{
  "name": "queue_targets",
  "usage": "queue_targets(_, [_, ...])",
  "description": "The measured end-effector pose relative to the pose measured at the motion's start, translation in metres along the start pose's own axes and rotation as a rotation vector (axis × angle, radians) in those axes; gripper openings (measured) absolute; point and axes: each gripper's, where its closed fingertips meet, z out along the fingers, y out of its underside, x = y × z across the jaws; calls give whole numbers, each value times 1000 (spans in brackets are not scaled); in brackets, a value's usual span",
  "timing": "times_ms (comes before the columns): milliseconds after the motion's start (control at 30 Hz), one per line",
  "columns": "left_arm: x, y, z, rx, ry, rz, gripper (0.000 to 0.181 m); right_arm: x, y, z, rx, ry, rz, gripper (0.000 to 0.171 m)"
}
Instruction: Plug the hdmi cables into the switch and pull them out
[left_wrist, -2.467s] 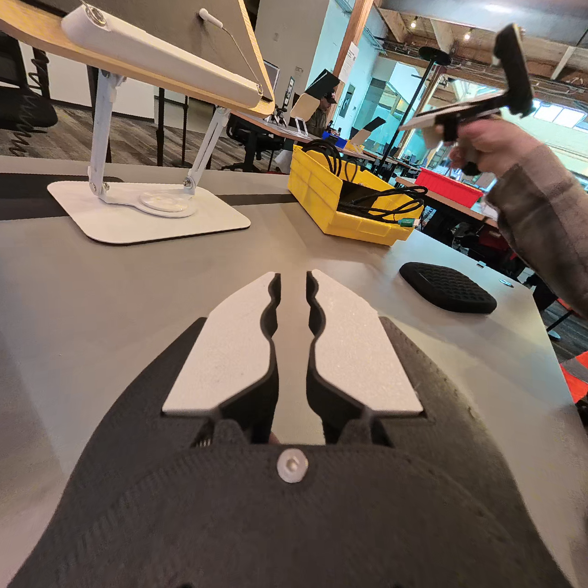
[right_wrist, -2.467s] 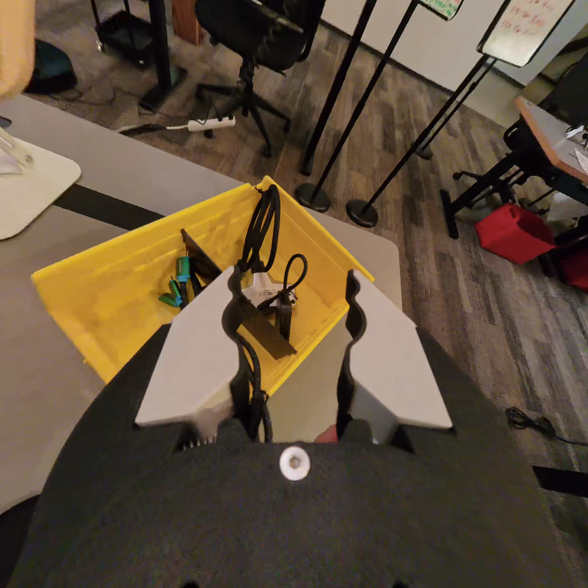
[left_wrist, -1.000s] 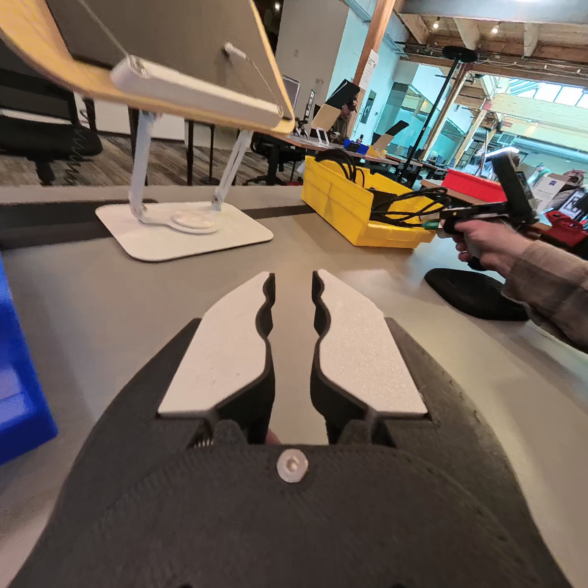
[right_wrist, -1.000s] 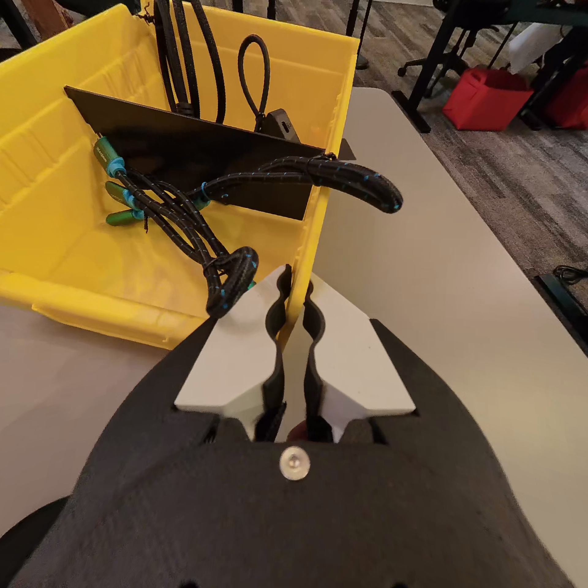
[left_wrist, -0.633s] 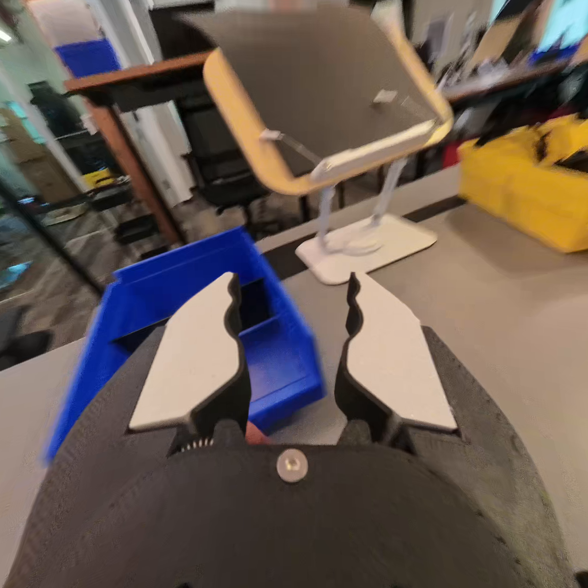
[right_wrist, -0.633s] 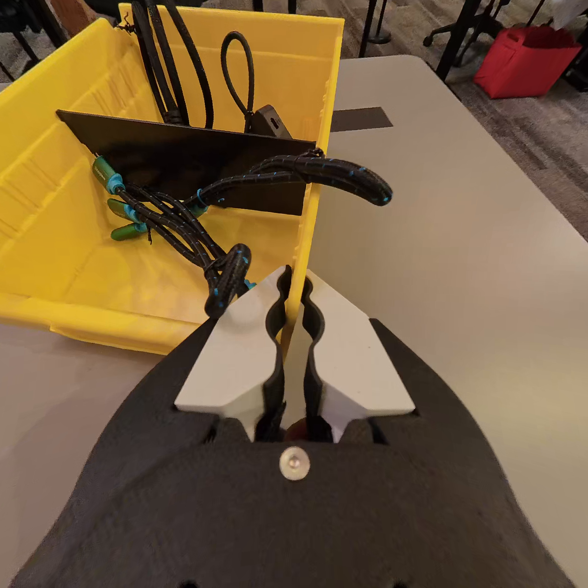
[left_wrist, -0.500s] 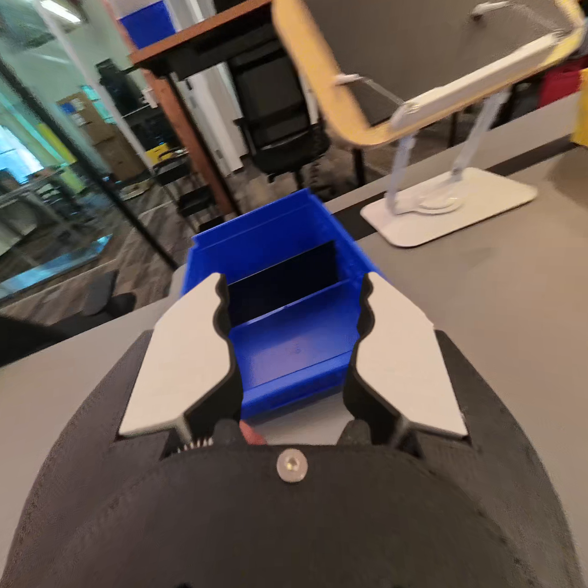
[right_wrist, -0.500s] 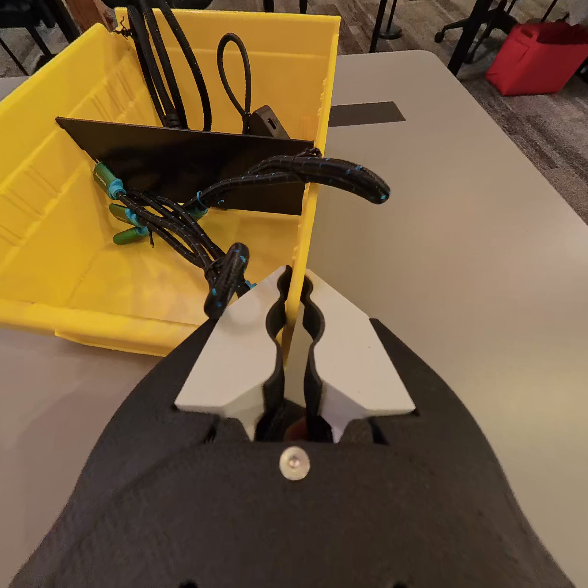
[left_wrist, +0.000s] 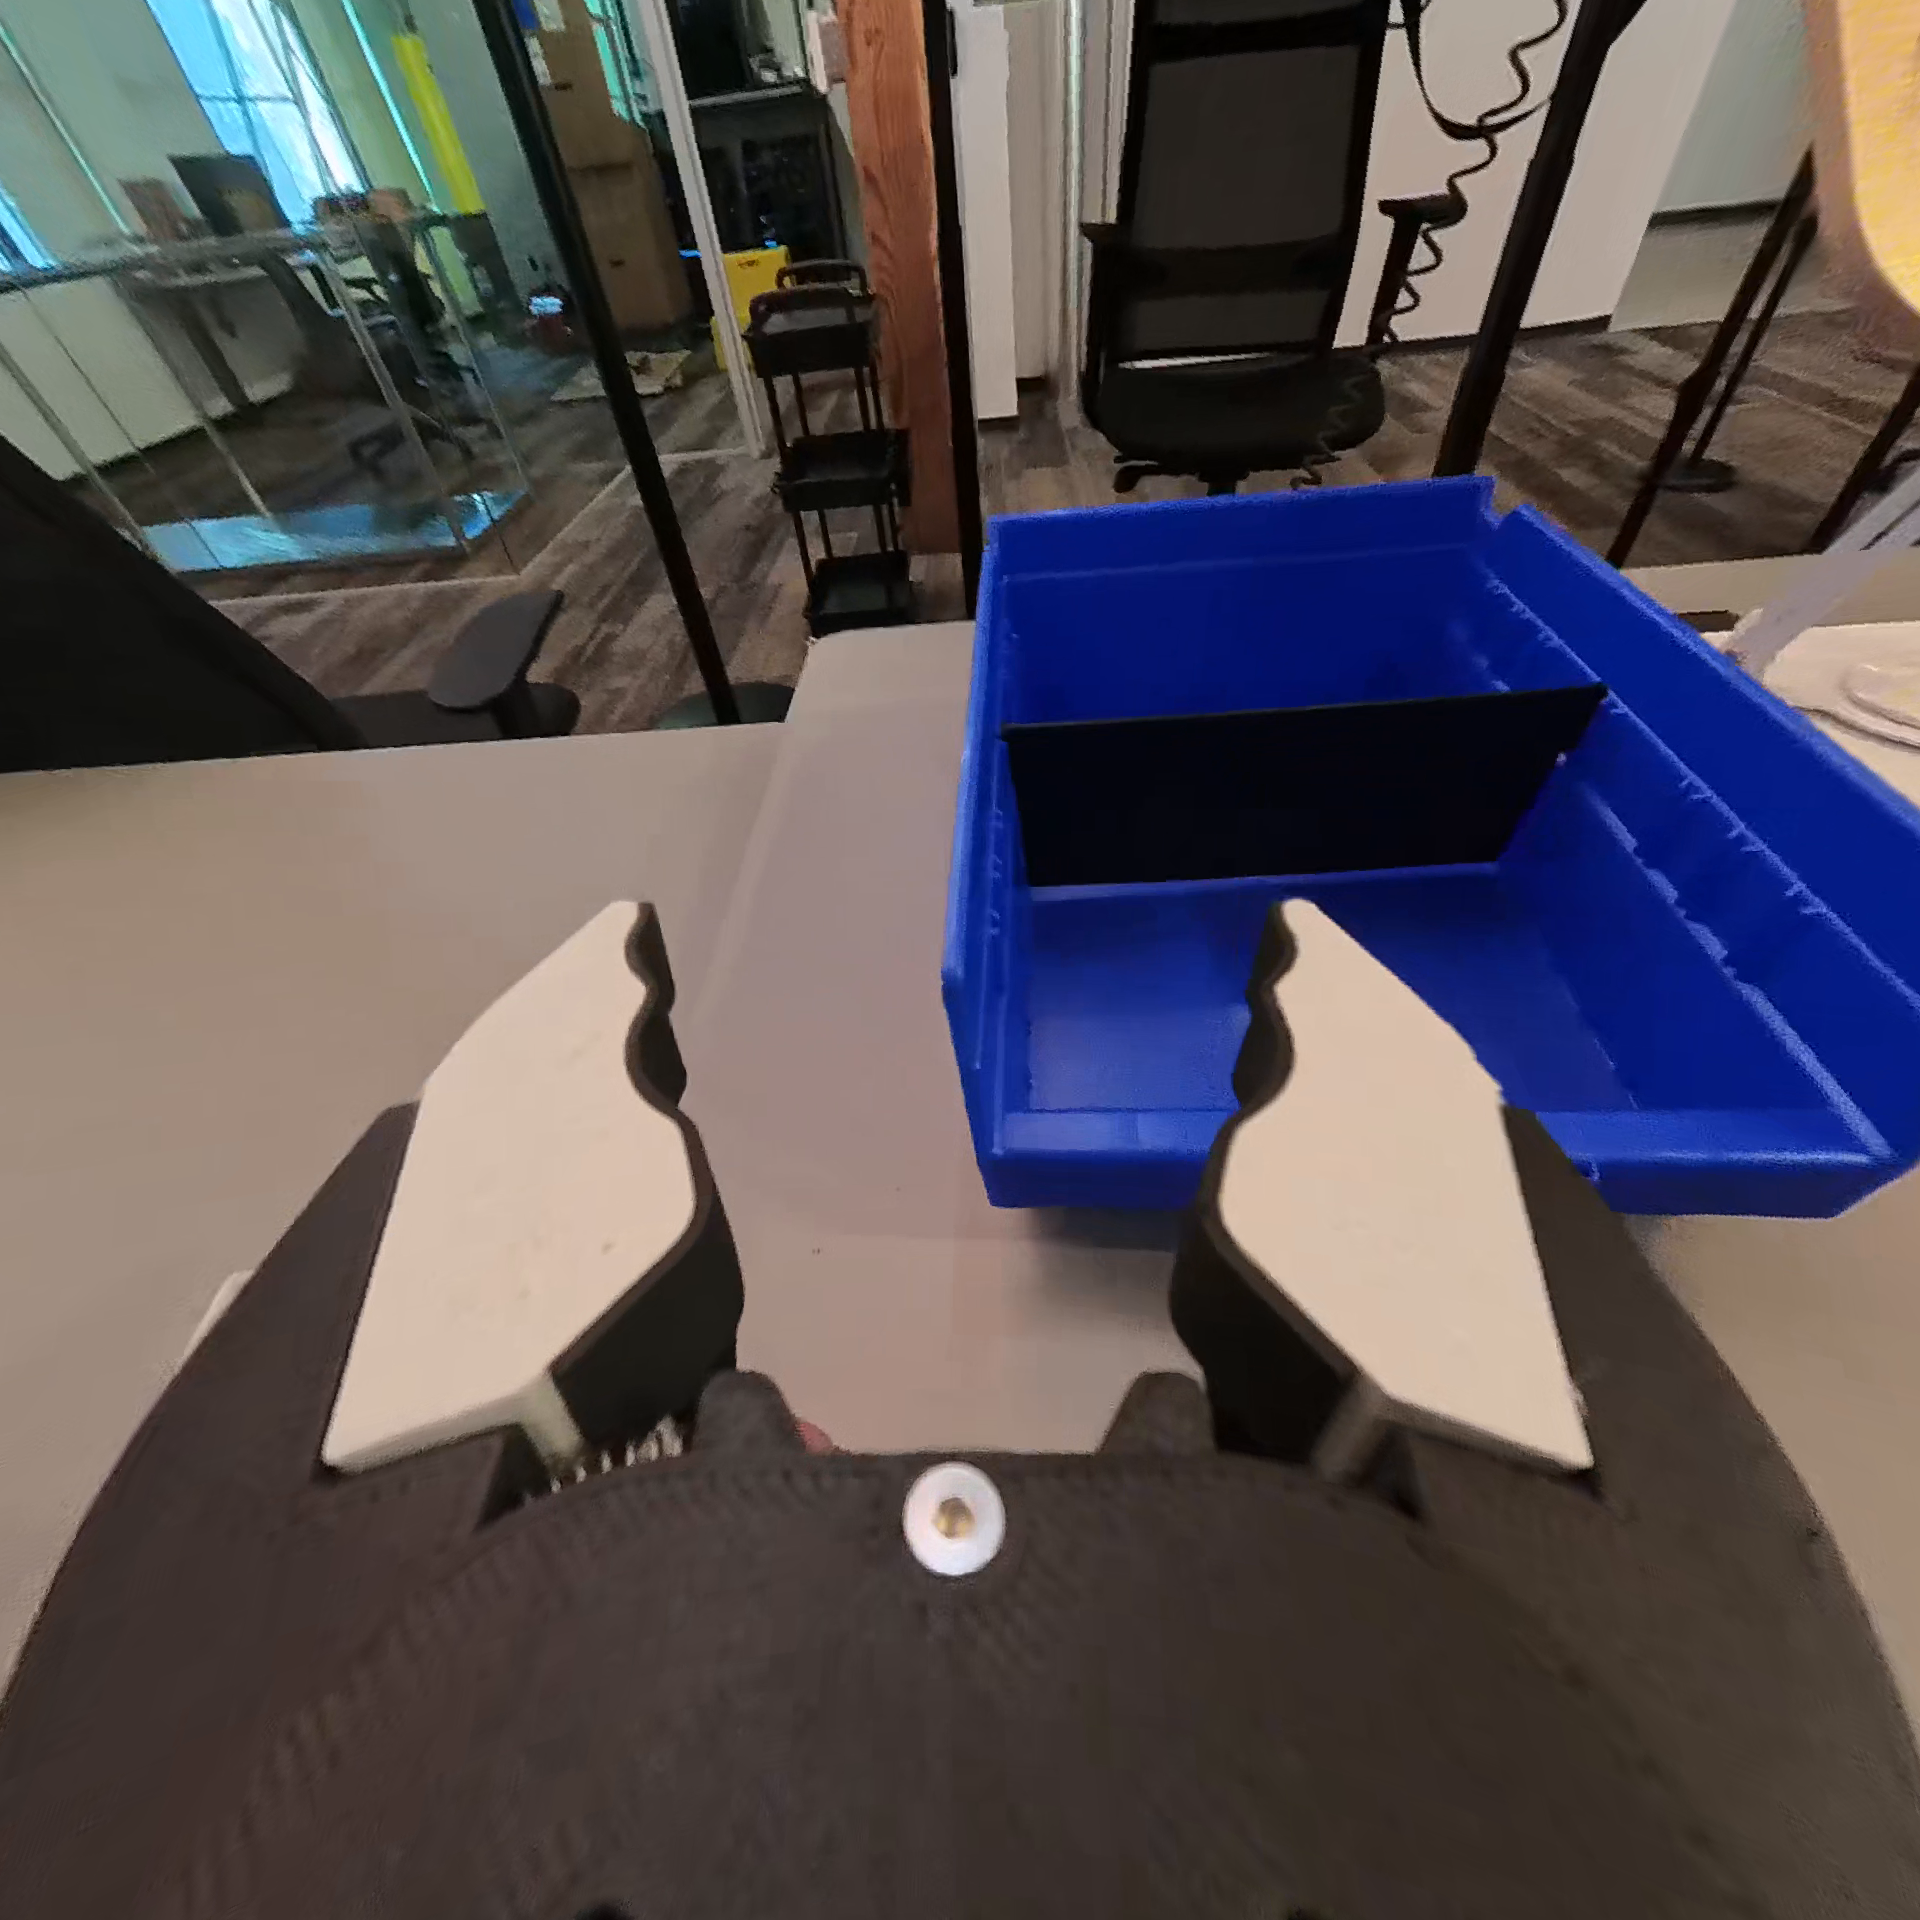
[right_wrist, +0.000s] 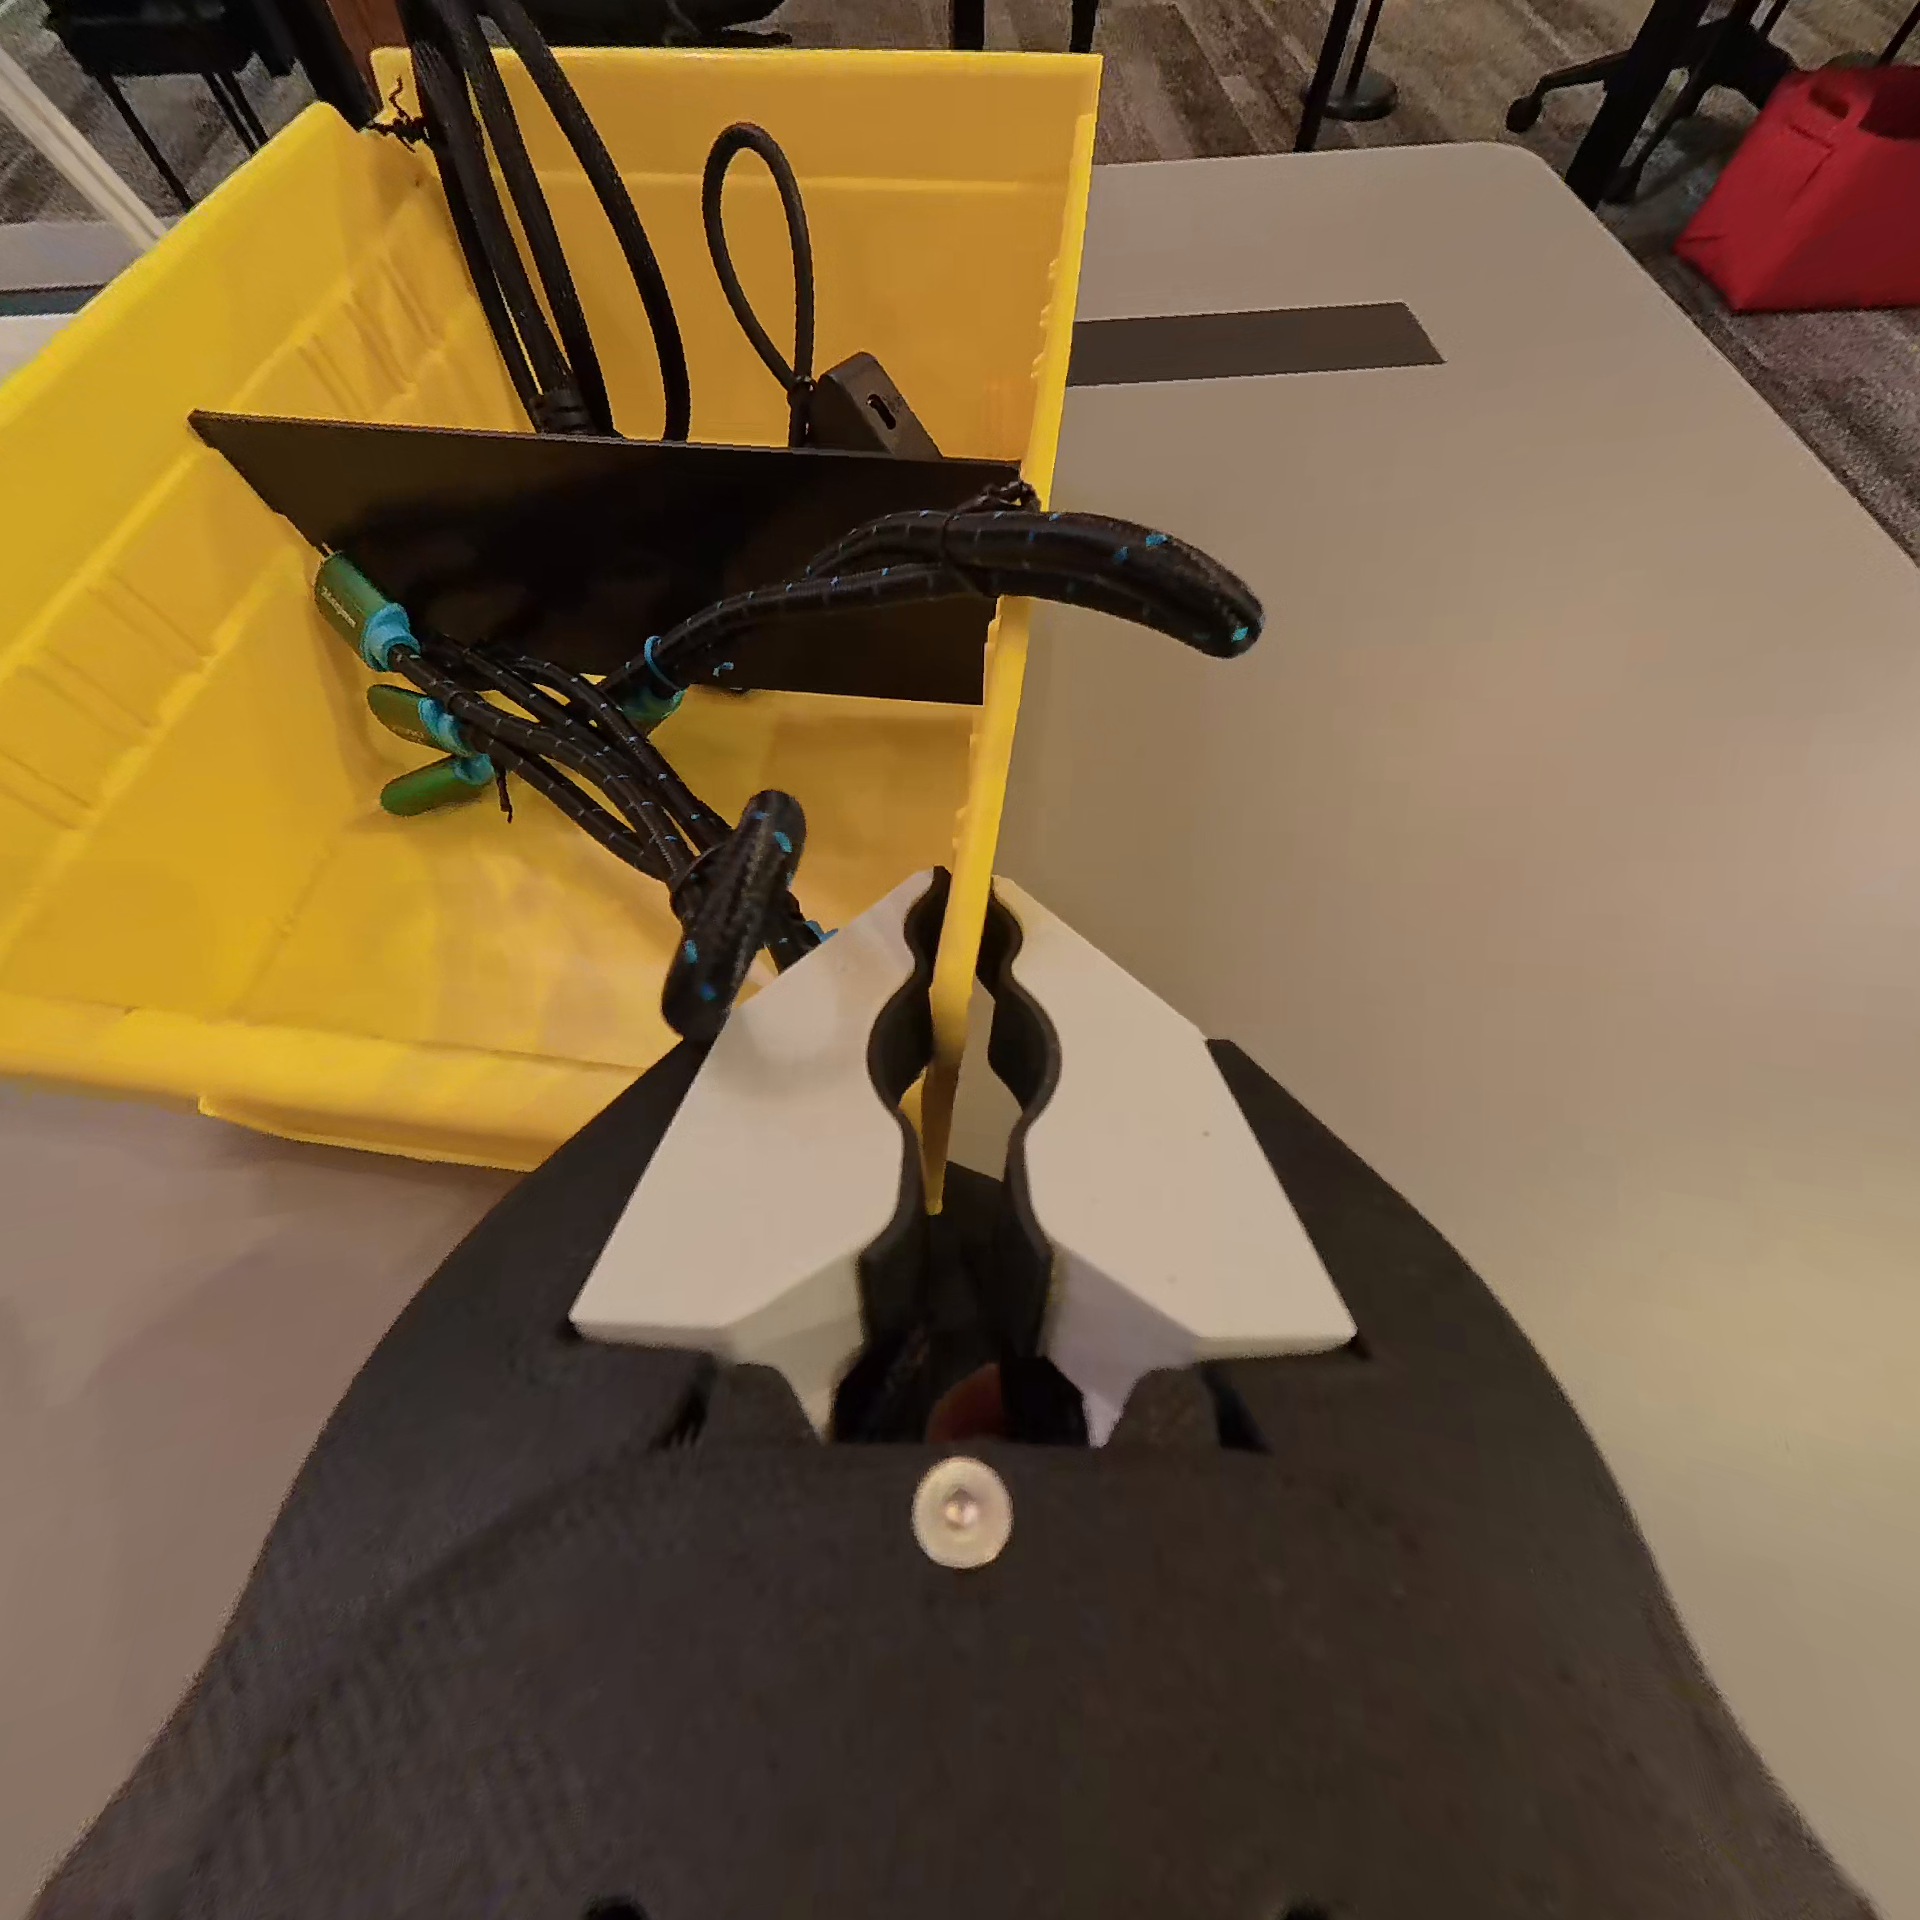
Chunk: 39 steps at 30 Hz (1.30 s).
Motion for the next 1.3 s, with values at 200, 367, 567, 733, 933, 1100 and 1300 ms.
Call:
queue_targets(200, [-4,15,26,-71,-45,13,104,-10,1,2,12,-10,-33,1])
queue_targets(367, [11,13,49,-115,4,11,103,-13,2,6,18,-19,-64,0])
queue_targets(567, [23,43,72,-236,65,-59,76,-12,2,7,29,-26,-65,0])
queue_targets(733, [15,41,71,-201,53,-85,31,-12,1,8,32,-30,-69,0])
queue_targets(933, [12,39,69,-148,88,-142,3,-13,1,7,31,-28,-78,1])
queue_targets(1100, [15,38,65,-133,109,-135,2,-14,0,7,27,-26,-89,0])
queue_targets(1300, [14,27,57,-96,112,-142,2,-15,-2,6,26,-24,-109,1])
